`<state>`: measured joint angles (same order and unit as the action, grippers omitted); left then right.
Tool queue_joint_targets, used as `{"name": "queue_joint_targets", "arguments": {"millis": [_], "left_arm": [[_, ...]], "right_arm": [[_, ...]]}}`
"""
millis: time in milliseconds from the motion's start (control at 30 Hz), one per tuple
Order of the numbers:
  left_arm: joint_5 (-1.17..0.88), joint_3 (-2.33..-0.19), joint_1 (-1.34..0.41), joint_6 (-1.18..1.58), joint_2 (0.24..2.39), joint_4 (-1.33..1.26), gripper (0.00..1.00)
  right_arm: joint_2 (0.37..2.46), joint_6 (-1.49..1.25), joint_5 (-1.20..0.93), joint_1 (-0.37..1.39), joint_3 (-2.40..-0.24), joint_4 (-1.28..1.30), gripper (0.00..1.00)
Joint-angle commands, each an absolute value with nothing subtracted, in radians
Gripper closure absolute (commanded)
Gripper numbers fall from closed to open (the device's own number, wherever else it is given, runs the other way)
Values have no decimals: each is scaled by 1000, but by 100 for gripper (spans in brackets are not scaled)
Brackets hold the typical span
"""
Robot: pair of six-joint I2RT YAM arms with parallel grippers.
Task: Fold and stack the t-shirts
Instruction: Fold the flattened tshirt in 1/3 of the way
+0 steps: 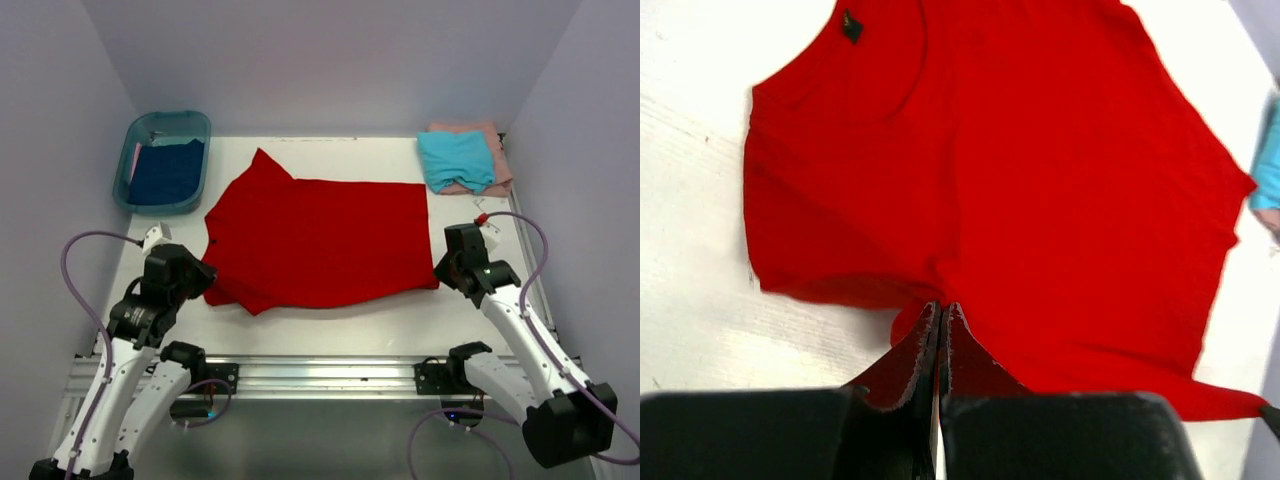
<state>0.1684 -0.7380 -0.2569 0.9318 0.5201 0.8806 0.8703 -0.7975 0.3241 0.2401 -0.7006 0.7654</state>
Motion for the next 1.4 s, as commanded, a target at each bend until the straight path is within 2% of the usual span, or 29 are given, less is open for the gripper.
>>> {"name": "queue_joint_targets", "arguments": {"millis": [0,400,633,1367], "left_arm": [[226,-710,-261,836,595,648,100],[344,-785,-261,723,946,399,100],[365,-822,-259,693,1138,285,100],[420,-894,-255,672,1244,221,100]], "right_arm": [[954,-756,373,239,-733,579,100],[1337,-710,466,238,-862,425,100],[1463,-707,474,232,-926,408,100],[1491,-692,515,213,-936,388,100]]}}
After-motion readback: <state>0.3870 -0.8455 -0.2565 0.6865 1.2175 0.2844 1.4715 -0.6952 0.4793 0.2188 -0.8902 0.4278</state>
